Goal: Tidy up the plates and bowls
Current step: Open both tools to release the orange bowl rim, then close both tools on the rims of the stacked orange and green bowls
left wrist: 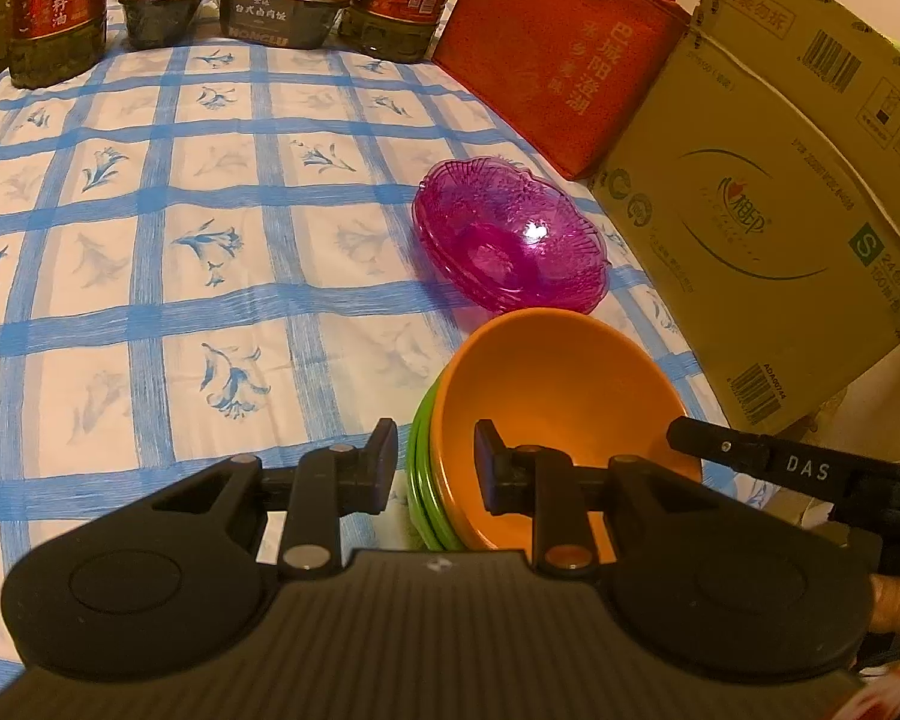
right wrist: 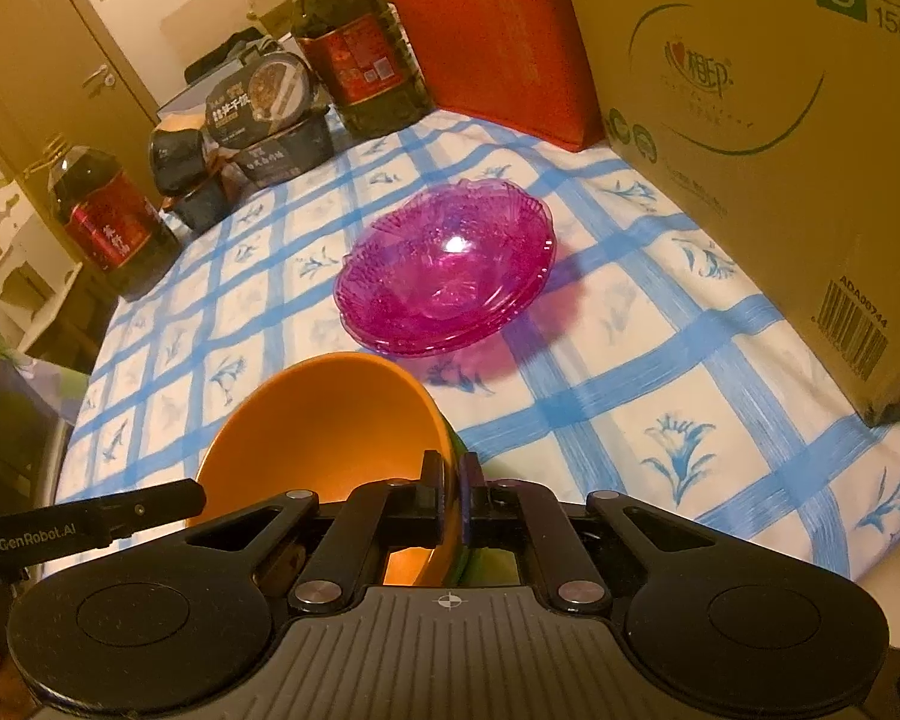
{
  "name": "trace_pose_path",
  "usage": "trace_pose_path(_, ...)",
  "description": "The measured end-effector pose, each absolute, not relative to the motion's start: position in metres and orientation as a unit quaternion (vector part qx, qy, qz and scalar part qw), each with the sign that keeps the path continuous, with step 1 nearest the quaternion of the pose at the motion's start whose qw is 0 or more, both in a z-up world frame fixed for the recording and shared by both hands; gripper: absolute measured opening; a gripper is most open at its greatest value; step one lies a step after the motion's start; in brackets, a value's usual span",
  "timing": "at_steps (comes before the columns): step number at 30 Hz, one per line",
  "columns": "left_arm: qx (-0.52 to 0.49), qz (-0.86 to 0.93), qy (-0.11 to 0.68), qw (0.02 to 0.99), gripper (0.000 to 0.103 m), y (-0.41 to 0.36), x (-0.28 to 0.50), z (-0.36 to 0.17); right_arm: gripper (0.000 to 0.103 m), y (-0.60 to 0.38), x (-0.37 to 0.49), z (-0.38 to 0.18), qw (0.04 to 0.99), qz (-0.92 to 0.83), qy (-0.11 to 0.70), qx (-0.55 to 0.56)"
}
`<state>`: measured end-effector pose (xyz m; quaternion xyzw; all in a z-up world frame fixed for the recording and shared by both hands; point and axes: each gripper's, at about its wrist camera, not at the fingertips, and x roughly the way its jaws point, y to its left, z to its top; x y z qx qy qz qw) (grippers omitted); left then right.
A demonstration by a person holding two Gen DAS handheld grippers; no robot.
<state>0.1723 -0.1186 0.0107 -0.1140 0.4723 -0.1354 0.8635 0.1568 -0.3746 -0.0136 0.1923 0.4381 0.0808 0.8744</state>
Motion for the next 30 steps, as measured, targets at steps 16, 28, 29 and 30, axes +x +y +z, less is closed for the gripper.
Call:
trace_pose_path(16, -0.150, -0.110, 0.468, 0.864, 0.051, -0.099, 0.134, 0.011, 0.060, -0.379, 0.105, -0.012, 0.857, 0.069, 0.443, 0.256)
trace_pose_path(28, -0.144, -0.074, 0.466, 0.870, 0.070, -0.087, 0.107, 0.003, 0.065, -0.364, 0.082, -0.012, 0.861, 0.072, 0.449, 0.227)
trace_pose_path(29, -0.145, -0.071, 0.466, 0.870, 0.071, -0.086, 0.106, 0.003, 0.065, -0.364, 0.082, -0.011, 0.861, 0.072, 0.449, 0.227)
trace_pose_path(30, -0.145, -0.068, 0.465, 0.870, 0.071, -0.085, 0.105, 0.003, 0.066, -0.363, 0.081, -0.011, 0.861, 0.072, 0.449, 0.227)
